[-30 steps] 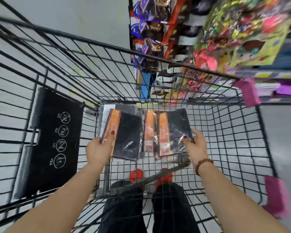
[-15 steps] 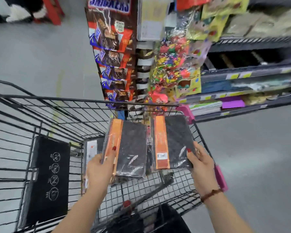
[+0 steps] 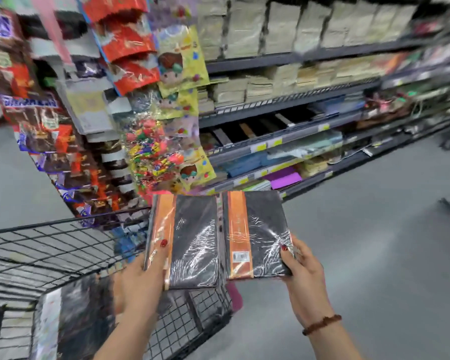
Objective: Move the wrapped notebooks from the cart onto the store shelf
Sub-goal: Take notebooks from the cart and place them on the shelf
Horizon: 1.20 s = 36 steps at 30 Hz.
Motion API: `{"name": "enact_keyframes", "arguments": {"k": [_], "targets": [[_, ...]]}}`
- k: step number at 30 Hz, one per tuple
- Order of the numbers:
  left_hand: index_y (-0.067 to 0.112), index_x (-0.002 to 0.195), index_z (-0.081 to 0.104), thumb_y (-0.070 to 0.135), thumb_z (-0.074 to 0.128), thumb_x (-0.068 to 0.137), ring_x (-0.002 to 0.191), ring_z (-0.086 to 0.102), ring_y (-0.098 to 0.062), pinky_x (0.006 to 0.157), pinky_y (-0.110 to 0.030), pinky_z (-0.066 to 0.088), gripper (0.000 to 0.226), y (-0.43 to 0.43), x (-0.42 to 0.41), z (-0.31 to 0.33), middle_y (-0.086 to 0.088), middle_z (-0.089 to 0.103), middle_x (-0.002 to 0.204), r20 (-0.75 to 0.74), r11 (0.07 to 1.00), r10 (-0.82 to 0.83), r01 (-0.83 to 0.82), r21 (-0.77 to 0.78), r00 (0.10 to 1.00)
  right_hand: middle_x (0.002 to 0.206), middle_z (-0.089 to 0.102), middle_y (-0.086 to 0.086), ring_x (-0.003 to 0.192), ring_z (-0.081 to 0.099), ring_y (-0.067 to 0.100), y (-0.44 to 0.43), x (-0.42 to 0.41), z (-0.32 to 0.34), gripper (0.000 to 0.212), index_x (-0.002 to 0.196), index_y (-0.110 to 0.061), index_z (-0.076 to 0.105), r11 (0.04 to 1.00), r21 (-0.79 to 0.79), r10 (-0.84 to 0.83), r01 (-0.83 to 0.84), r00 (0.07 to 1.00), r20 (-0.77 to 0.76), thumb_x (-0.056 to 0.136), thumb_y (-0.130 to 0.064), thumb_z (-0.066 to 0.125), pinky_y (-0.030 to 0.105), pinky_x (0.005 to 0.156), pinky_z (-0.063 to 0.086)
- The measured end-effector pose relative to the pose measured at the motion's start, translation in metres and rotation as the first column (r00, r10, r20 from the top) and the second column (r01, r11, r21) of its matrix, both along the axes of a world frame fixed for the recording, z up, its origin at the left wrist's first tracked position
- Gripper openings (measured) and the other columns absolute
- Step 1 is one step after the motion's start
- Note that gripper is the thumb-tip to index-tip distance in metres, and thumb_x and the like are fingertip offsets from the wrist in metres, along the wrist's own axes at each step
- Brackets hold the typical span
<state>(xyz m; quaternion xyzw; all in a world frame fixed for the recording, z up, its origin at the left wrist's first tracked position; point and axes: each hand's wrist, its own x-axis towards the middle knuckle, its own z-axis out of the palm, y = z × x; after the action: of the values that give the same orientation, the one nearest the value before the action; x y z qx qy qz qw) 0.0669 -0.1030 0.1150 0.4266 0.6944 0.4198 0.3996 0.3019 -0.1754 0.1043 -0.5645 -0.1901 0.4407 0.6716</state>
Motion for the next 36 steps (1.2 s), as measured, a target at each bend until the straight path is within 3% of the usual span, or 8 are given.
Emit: {"name": "enact_keyframes", "arguments": {"k": [5,10,13,17,25,28,31,36], "targets": [[0.016,0.068,0.06,0.042,0.062,0.086,0.062,0.053,-0.028,0.057,-0.035,0.042,0.033,-0.017,0.097,0.002,-0.014,0.06,0.067,0.084,0.997,-0.081,0.08,0.021,0.993,0.089,0.075,0.0,0.077,0.07,0.012,-0.031,0.089,0.012,0.032,0.118,-0.011,0.059,0.998,0.04,-0.052,0.053,0.999,-0.008,0.09,0.003,0.052,0.027,0.063,0.057],[0.011,0.063,0.059,0.04,0.063,0.087,0.056,0.045,-0.022,0.055,-0.031,0.031,0.038,-0.024,0.167,0.006,-0.007,0.055,0.059,0.172,0.988,-0.153,0.148,0.043,0.973,0.112,0.069,0.012,0.097,0.065,0.026,-0.052,0.152,0.015,0.036,0.124,-0.009,0.056,0.987,0.046,-0.153,0.155,0.987,-0.043,0.091,0.004,0.05,0.029,0.071,0.058],[0.014,0.058,0.056,0.044,0.065,0.085,0.05,0.04,-0.02,0.052,-0.031,0.029,0.042,-0.015,0.201,0.005,-0.002,0.048,0.049,0.147,0.983,-0.185,0.179,0.048,0.972,0.113,0.068,0.014,0.096,0.065,0.026,-0.054,0.181,0.016,0.036,0.123,-0.009,0.057,0.976,0.052,-0.206,0.21,0.976,-0.076,0.091,0.005,0.05,0.03,0.072,0.058],[0.011,0.066,0.063,0.047,0.062,0.086,0.052,0.043,-0.022,0.052,-0.031,0.031,0.04,0.007,0.249,0.006,-0.006,0.051,0.054,0.1,0.973,-0.226,0.221,0.062,0.969,0.114,0.068,0.014,0.099,0.065,0.027,-0.045,0.221,0.013,0.036,0.124,-0.009,0.057,0.962,0.044,-0.267,0.27,0.961,-0.071,0.09,0.004,0.052,0.04,0.083,0.054],[0.008,0.064,0.059,0.04,0.064,0.087,0.052,0.041,-0.022,0.052,-0.033,0.029,0.039,0.086,0.356,-0.011,-0.007,0.048,0.054,0.14,0.973,-0.232,0.229,0.036,0.963,0.111,0.07,0.01,0.099,0.067,0.027,0.023,0.321,0.007,0.032,0.116,-0.016,0.061,0.957,0.029,-0.287,0.287,0.958,-0.02,0.09,0.001,0.054,0.039,0.078,0.056],[0.012,0.063,0.059,0.056,0.067,0.074,0.058,0.044,-0.025,0.054,-0.034,0.029,0.047,0.124,0.388,-0.022,-0.009,0.051,0.057,0.152,0.979,-0.203,0.206,0.0,0.967,0.109,0.071,0.011,0.095,0.068,0.027,0.056,0.358,0.011,0.032,0.116,-0.016,0.061,0.965,0.004,-0.263,0.264,0.965,-0.016,0.09,0.002,0.054,0.033,0.071,0.057],[0.015,0.079,0.069,0.054,0.064,0.08,0.06,0.047,-0.025,0.054,-0.033,0.033,0.04,0.157,0.422,-0.026,-0.008,0.056,0.065,0.17,0.979,-0.195,0.201,-0.021,0.966,0.107,0.071,0.012,0.092,0.069,0.026,0.088,0.394,0.012,0.032,0.118,-0.014,0.06,0.971,-0.01,-0.239,0.239,0.971,-0.004,0.09,0.002,0.054,0.031,0.068,0.057],[0.013,0.071,0.066,0.052,0.064,0.08,0.065,0.058,-0.032,0.063,-0.039,0.045,0.04,0.193,0.465,-0.028,-0.013,0.064,0.067,0.114,0.982,-0.175,0.181,-0.046,0.978,0.105,0.072,0.012,0.088,0.069,0.024,0.132,0.443,0.004,0.032,0.118,-0.014,0.06,0.977,-0.04,-0.209,0.208,0.978,-0.01,0.09,-0.001,0.056,0.033,0.069,0.057]]}}
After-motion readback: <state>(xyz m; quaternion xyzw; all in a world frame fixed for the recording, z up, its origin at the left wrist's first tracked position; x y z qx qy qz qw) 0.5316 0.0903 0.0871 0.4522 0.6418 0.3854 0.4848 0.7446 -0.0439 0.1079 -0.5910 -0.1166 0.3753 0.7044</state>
